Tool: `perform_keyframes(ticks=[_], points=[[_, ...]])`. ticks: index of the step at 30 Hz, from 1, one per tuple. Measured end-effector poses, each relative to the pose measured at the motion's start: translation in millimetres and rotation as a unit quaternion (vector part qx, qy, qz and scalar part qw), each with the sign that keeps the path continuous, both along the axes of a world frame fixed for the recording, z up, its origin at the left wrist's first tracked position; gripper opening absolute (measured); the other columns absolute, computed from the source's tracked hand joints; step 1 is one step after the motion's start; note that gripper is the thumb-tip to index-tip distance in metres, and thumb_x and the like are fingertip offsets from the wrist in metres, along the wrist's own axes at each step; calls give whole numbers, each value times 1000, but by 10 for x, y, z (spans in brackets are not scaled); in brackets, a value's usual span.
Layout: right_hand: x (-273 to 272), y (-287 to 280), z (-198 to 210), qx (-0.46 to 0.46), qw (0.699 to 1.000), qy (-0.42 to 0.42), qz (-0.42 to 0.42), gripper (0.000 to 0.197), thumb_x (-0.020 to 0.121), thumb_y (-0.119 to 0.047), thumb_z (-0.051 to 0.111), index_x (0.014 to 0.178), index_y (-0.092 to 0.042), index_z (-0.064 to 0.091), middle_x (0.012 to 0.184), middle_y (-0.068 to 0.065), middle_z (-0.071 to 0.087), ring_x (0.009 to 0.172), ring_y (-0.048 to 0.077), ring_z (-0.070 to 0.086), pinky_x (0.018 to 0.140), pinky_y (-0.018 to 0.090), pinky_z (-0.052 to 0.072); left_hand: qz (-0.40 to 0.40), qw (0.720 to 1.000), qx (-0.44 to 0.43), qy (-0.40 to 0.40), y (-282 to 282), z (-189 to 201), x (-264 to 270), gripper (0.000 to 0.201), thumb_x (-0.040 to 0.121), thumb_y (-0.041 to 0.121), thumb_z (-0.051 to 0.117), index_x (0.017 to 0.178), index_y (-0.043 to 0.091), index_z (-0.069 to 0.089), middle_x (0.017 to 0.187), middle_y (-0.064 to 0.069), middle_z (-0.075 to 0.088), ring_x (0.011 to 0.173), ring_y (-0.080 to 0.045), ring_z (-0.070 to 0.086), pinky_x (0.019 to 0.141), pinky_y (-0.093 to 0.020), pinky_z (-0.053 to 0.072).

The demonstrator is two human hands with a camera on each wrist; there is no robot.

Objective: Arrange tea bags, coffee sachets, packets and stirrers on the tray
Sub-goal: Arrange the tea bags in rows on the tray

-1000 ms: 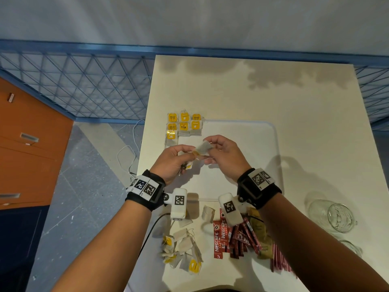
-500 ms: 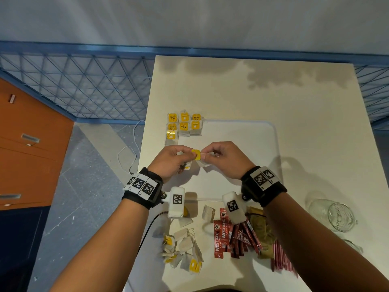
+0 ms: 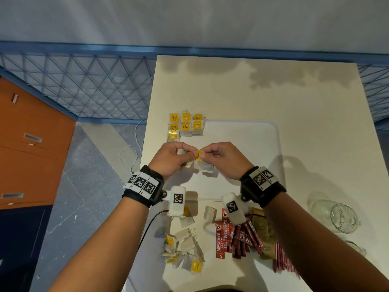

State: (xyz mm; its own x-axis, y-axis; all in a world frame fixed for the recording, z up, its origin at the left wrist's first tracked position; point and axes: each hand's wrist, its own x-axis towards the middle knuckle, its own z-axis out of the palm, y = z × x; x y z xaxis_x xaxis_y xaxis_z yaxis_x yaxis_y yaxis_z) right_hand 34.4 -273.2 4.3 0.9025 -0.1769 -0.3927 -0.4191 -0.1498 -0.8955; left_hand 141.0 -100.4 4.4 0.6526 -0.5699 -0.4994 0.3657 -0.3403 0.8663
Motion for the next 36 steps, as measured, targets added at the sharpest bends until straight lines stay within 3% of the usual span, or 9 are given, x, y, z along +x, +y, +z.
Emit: perform_keyframes(ticks=[3,6,10,13,17,24,27,32,36], points=[[22,20,8,0,1000,0,-6,10,96,-15,72,103,-13,78,97,8,77,82,6,66,83,23,54,13,1000,-3,14,12,-4,12,9,86,19,79,94,16,77,76,-6,65,52,-12,45,48,-21,38],[50,38,4,10,998,-19,-66,4,95,-15,73,98,-15,76,95,10,77,82,12,68,85,33,57,1,1000,16,25,50,-34,-7,33,75,35,84,101,17,73,67,0,64,51,-11,46,46,-21,38],[81,75,-22,3,990,-36,-133,3,95,-21,74,96,-18,75,95,13,75,84,29,70,86,45,58,-23,999,24,9,89,-74,-88,24,84,12,81,106,9,71,63,11,65,49,-6,50,45,-17,39],[83,101,-17,14,987,-44,-153,6,96,-17,73,91,-22,73,93,14,74,79,19,67,79,37,57,-2,1000,31,2,99,-123,-90,18,87,6,77,104,13,73,71,5,67,52,-10,52,48,-21,41],[80,129,-20,37,981,-39,-189,2,96,-10,72,97,-11,70,83,7,69,67,5,62,64,20,50,0,1000,-3,27,81,-69,-92,18,88,9,76,106,15,73,75,6,72,54,-5,55,47,-18,41],[86,199,-11,58,980,-10,-192,13,102,-12,63,106,-2,72,78,0,73,56,-2,63,52,13,46,85,996,11,-19,17,-79,-42,5,93,20,73,89,21,76,69,5,64,52,-6,49,50,-21,43],[84,202,-11,68,982,-6,-177,16,104,-10,58,101,-8,73,77,-3,70,57,-1,65,52,13,47,79,996,8,-26,21,-89,-21,6,93,22,72,92,19,77,67,8,65,52,-6,50,52,-22,43],[93,198,-84,31,986,1,-162,14,98,-14,67,93,-16,80,74,-3,75,62,8,67,57,16,49,63,998,-7,-2,30,-98,-26,9,95,21,70,97,19,78,77,-4,62,57,-10,48,53,-22,43],[132,201,-84,31,986,-4,-166,10,95,-14,72,90,-13,81,76,1,77,60,5,67,55,15,46,40,999,-16,-13,45,-107,-19,19,94,13,71,109,3,75,73,8,70,56,-3,55,54,-17,45]])
